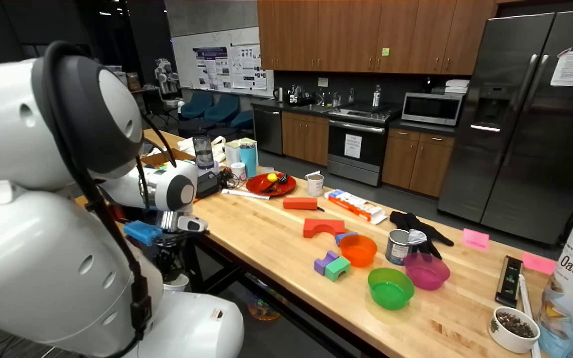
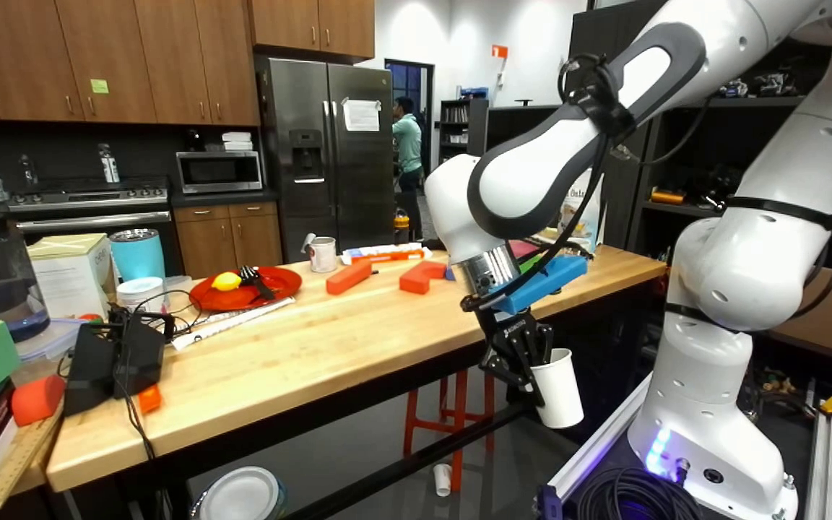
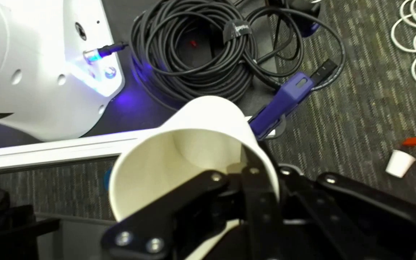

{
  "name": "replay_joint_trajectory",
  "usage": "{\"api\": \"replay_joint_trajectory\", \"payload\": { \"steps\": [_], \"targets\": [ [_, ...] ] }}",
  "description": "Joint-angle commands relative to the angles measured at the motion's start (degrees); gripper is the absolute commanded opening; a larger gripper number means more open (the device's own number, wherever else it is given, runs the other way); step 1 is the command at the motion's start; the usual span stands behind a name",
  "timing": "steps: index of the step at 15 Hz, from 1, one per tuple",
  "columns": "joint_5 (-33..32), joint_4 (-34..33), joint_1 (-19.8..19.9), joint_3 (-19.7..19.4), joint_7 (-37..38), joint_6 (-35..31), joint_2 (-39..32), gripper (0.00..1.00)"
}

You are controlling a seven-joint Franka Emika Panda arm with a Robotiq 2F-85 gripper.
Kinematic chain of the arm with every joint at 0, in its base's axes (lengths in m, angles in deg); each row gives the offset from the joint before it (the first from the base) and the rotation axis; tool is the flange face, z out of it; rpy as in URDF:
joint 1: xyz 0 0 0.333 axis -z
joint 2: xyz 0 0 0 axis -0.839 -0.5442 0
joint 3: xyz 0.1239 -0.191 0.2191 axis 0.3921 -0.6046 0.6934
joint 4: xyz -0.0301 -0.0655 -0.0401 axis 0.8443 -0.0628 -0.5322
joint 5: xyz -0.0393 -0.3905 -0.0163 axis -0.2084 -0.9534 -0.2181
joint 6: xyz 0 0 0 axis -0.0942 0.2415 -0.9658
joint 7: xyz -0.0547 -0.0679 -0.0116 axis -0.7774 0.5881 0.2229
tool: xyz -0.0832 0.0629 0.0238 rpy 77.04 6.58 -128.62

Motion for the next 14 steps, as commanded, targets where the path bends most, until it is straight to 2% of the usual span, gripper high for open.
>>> {"api": "replay_joint_trajectory", "payload": {
  "steps": [1, 7, 10, 14],
  "targets": [
    [-7.1, -4.4, 0.8, 1.4, 9.0, 8.5, 4.5, 0.0],
    [-12.2, -13.2, 0.9, 3.3, 19.4, 22.0, 5.4, 0.0],
    [-12.9, -15.8, 0.9, 4.3, 23.6, 26.1, 5.7, 0.0],
    [-12.3, -18.5, 2.3, 3.7, 29.5, 30.9, 4.3, 0.0]
  ]
}}
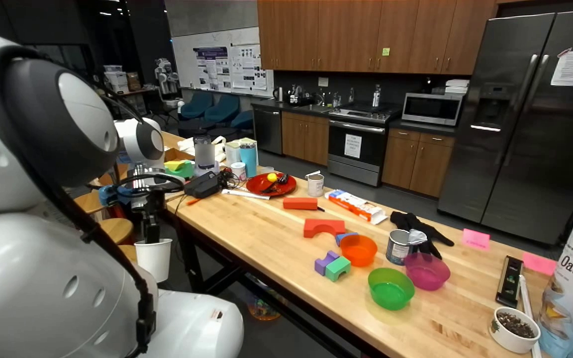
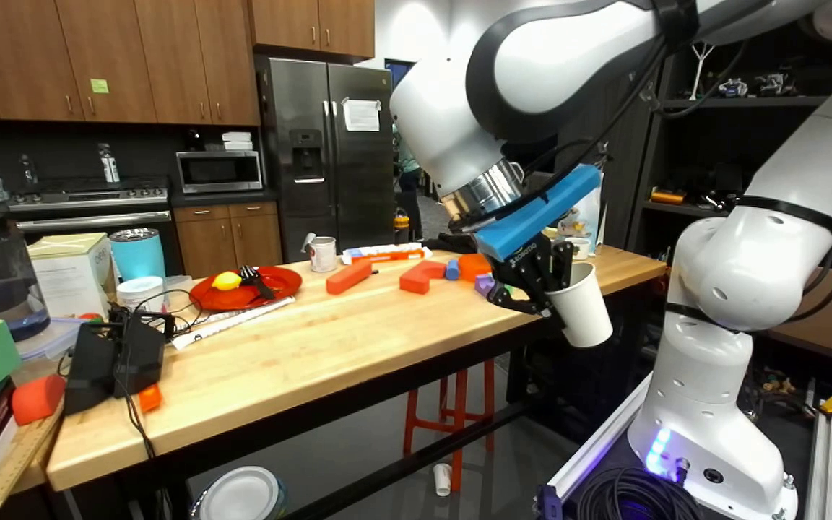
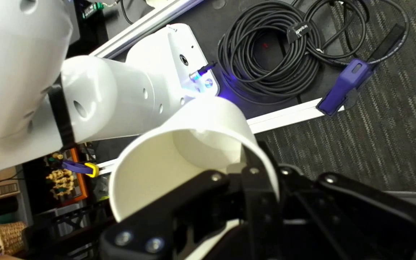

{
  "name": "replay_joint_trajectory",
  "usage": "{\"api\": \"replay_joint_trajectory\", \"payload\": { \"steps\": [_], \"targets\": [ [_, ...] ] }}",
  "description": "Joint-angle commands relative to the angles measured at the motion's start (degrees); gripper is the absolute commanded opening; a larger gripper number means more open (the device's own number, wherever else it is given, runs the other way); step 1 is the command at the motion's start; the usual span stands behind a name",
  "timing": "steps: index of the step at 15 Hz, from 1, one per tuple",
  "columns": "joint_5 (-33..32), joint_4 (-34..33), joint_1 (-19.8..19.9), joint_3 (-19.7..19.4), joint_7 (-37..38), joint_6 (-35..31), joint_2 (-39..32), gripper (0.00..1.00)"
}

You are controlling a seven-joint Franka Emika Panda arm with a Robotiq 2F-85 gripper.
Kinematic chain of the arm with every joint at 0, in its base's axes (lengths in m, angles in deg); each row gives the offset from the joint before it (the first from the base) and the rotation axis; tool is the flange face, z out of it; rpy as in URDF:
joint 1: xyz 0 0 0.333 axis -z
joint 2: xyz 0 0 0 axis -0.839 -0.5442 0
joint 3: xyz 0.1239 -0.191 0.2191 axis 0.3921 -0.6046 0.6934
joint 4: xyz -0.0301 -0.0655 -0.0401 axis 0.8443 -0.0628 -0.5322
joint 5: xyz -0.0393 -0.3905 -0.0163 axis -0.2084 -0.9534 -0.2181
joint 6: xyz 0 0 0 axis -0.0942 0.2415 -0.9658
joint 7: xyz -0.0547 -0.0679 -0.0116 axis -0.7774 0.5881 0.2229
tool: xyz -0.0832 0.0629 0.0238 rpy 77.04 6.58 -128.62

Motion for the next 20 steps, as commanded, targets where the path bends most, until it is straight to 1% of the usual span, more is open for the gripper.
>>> {"api": "replay_joint_trajectory", "payload": {
  "steps": [1, 3, 6, 7, 8, 10, 13, 20],
  "targets": [
    [-0.5, -3.1, 2.3, -0.3, 4.7, 5.3, -1.0, 0.0],
    [-1.1, -4.1, 3.2, -1.0, 4.0, 6.8, -1.6, 0.0],
    [-2.4, -4.6, 4.2, -1.7, 1.8, 7.0, -1.6, 0.0],
    [-2.7, -4.5, 4.2, -2.2, 0.5, 6.5, -1.5, 0.0],
    [-3.3, -4.0, 4.1, -3.2, -2.7, 5.3, -0.9, 0.0],
    [-5.1, -2.8, 3.8, -4.8, -10.9, 1.3, -0.1, 0.0],
    [-10.6, -1.9, 4.6, -6.1, -20.5, -5.7, -0.9, 0.0],
    [-24.7, -0.9, 6.5, -7.0, -39.2, -22.5, -6.8, 0.0]
  ]
}}
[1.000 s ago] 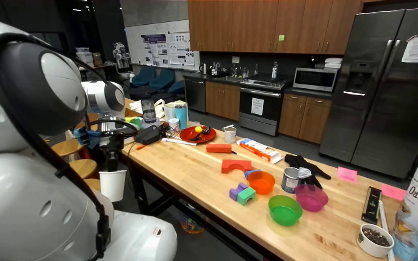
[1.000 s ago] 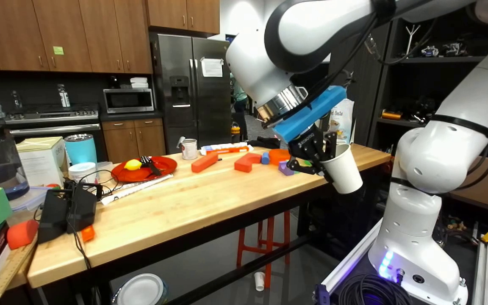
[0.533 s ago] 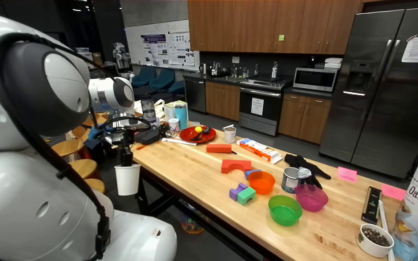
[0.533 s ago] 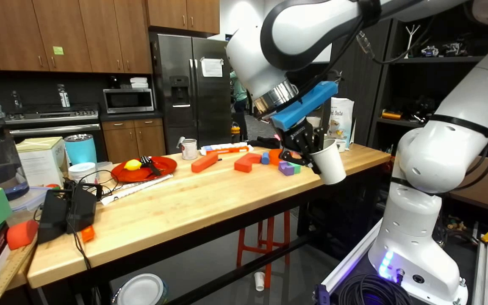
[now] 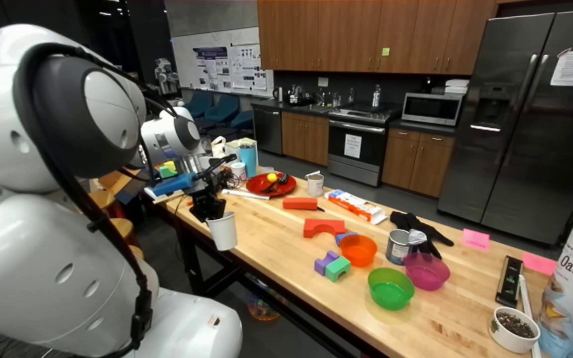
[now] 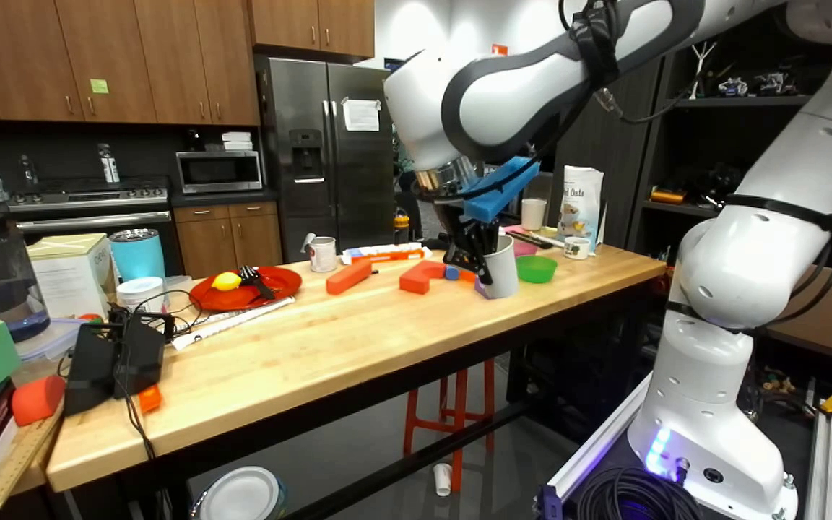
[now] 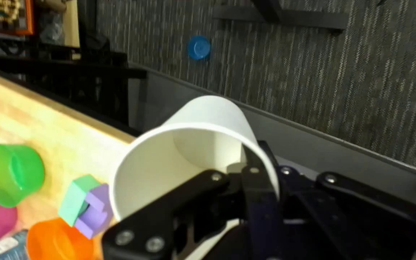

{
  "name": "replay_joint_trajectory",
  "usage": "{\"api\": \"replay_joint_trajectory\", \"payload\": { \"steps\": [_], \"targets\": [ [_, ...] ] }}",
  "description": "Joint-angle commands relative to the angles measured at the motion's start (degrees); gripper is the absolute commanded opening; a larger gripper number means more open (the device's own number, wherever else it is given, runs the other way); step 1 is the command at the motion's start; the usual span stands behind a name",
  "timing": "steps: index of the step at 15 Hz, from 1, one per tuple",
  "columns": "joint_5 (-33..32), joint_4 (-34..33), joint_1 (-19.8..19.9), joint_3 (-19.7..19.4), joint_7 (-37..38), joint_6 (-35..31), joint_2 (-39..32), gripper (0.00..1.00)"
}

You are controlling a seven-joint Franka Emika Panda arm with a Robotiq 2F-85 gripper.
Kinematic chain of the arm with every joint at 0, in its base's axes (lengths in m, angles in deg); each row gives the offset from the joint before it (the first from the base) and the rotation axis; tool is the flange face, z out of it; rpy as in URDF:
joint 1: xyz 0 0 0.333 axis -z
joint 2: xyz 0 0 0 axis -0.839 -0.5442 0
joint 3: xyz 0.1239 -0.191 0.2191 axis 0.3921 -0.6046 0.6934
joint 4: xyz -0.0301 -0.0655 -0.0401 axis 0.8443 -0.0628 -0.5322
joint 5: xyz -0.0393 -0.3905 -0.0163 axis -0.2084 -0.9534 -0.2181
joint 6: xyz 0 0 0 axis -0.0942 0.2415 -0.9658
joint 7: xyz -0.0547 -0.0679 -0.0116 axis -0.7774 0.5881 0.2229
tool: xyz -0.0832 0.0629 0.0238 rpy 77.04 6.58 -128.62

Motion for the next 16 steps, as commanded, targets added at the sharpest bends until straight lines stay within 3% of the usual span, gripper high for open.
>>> {"api": "replay_joint_trajectory", "payload": {
  "steps": [1, 5, 11, 12, 13, 16],
  "targets": [
    [-7.3, 0.8, 1.0, -0.8, -8.7, -8.5, -3.8, 0.0],
    [-18.3, 4.6, 1.9, -1.1, -12.6, -22.8, -8.5, 0.0],
    [-42.0, 10.8, 4.1, -1.6, -7.7, -45.3, -14.2, 0.0],
    [-46.4, 11.3, 4.3, -2.0, -6.9, -48.2, -14.7, 0.04],
    [-50.4, 11.6, 4.4, -2.5, -6.2, -51.1, -15.0, 0.27],
    [-62.5, 12.0, 6.0, -3.0, -2.9, -60.0, -15.0, 0.36]
  ]
}}
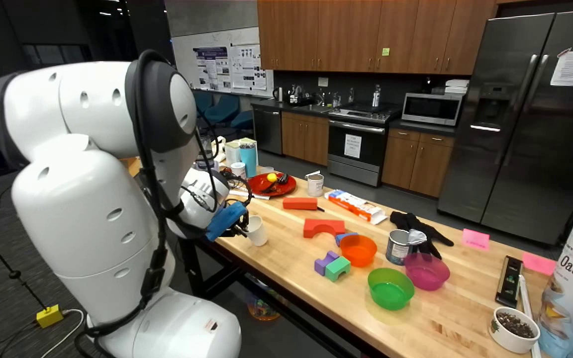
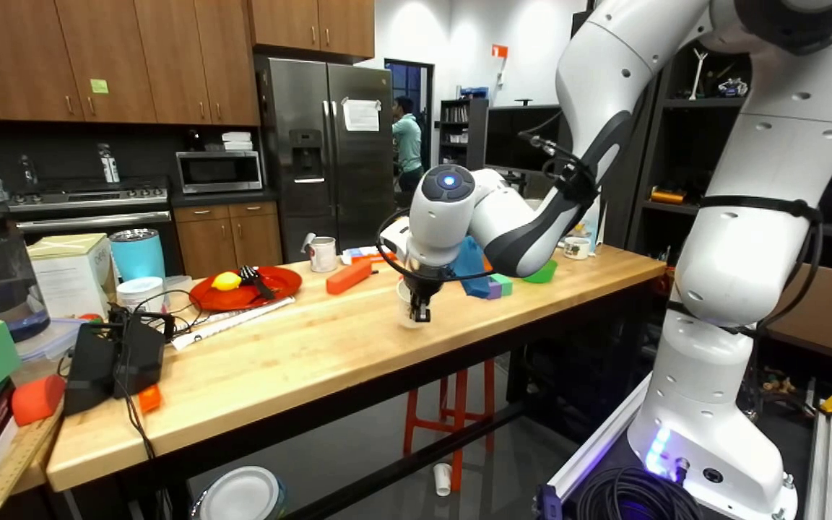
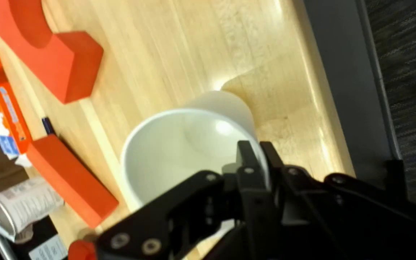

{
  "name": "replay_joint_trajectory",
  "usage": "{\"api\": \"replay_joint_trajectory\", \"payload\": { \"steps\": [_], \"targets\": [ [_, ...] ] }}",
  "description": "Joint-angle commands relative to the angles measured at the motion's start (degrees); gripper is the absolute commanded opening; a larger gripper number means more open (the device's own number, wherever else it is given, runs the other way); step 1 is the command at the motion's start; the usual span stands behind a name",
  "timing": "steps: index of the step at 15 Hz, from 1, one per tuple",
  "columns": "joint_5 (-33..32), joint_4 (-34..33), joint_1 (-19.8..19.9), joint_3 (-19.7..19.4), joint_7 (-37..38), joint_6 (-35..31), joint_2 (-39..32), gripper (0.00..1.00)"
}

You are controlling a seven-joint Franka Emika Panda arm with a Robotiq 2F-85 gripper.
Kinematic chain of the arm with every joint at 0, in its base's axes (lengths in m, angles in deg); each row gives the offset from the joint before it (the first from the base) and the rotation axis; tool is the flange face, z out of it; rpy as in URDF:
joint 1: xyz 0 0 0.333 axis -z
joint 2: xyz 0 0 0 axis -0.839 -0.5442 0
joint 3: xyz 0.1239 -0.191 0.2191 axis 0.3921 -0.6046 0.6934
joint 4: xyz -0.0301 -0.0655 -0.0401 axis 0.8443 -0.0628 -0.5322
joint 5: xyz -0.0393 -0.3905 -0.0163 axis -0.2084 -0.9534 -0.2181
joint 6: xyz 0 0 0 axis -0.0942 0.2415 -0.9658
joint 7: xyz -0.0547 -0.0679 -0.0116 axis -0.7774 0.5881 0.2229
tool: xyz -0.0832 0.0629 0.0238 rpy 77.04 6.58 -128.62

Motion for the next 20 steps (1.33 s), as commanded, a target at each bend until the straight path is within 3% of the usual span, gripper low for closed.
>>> {"api": "replay_joint_trajectory", "payload": {
  "steps": [1, 4, 8, 10, 15, 17, 19, 20],
  "targets": [
    [-13.2, 0.9, 2.0, -0.9, 4.0, -10.6, 0.8, 0.41],
    [-22.2, 0.9, 2.8, -1.7, 6.0, -18.7, 1.8, 0.61],
    [-24.1, 2.7, 3.0, -2.6, 7.5, -23.8, 3.2, 0.89],
    [-20.4, 4.9, 2.4, -2.6, 6.4, -22.8, 4.1, 1.0],
    [-3.3, 12.4, -1.5, -2.2, 1.1, -16.6, 8.4, 1.0],
    [4.7, 9.9, -5.9, -2.7, -1.6, -10.4, 5.9, 1.0],
    [15.9, 10.1, -8.5, -0.6, -6.9, -4.7, 8.5, 1.0],
    [20.7, 9.6, -12.4, -2.5, -9.4, -1.5, 9.8, 1.0]
  ]
}}
